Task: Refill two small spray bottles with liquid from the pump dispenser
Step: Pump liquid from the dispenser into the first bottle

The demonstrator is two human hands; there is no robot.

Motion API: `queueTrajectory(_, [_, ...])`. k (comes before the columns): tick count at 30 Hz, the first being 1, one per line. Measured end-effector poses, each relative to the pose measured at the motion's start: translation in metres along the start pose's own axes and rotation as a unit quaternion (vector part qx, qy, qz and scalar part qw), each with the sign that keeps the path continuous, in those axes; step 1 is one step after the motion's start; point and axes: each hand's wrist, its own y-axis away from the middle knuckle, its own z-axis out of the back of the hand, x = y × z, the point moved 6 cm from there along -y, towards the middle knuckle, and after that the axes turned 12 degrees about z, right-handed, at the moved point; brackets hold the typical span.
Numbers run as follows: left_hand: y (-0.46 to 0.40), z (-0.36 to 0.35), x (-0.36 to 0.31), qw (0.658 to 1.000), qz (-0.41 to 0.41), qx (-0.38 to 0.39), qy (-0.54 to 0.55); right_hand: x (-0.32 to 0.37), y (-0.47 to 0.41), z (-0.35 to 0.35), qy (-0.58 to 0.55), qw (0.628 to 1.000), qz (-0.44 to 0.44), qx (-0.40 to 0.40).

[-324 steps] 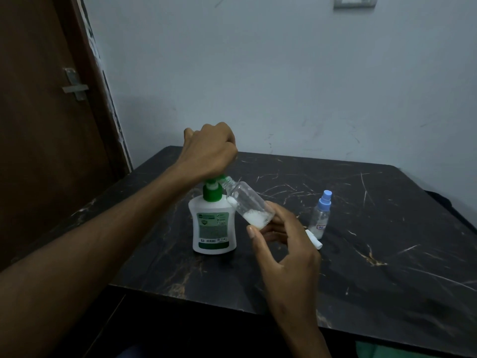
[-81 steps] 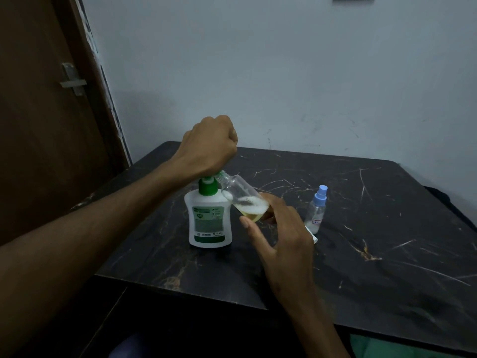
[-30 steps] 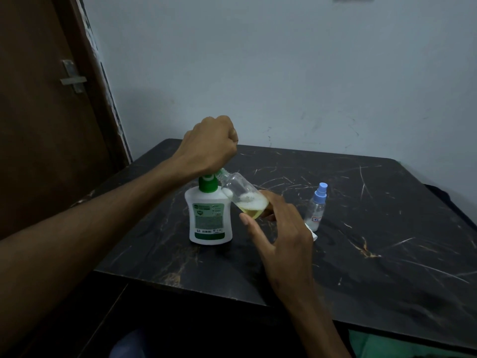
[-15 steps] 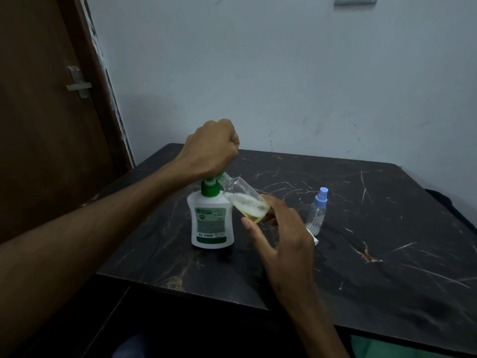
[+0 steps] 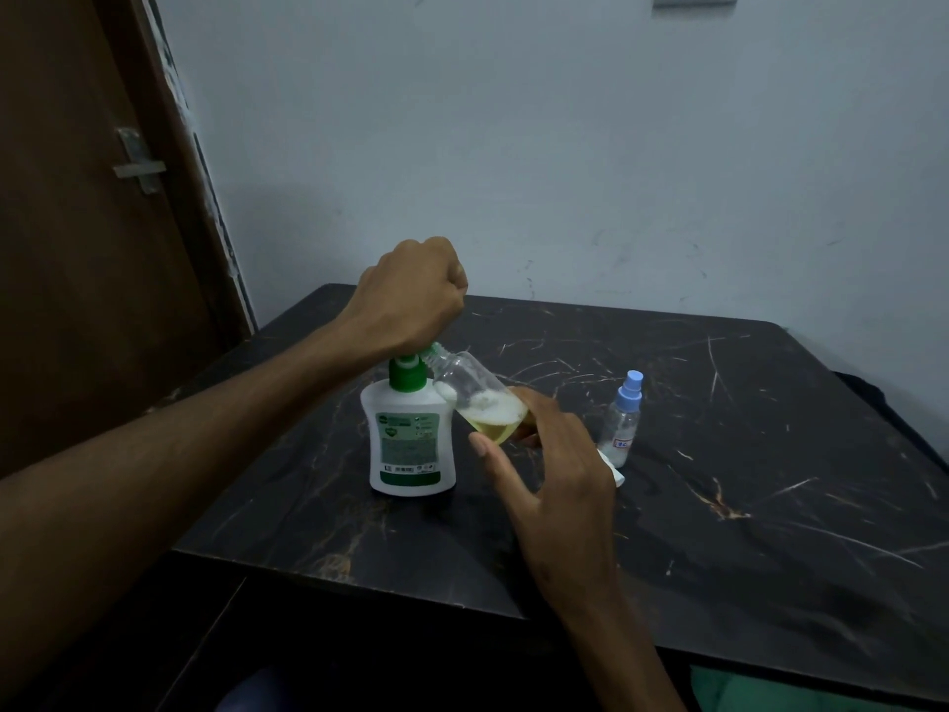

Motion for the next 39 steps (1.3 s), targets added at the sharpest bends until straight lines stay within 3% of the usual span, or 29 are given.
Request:
queueTrajectory(9, [-0.0048,-0.0026,0.0001,0.999,-0.035,0.015,0.002,-0.0014,0.0006,-0.0007,-0.005,1.0,-0.005,-0.002])
queueTrajectory(39, [-0.0044,0.0001,0.0005,0.999,-0.023,0.028,0.022,-0.004,0.0008,-0.0039,0.007,1.0,-0.006,0.011])
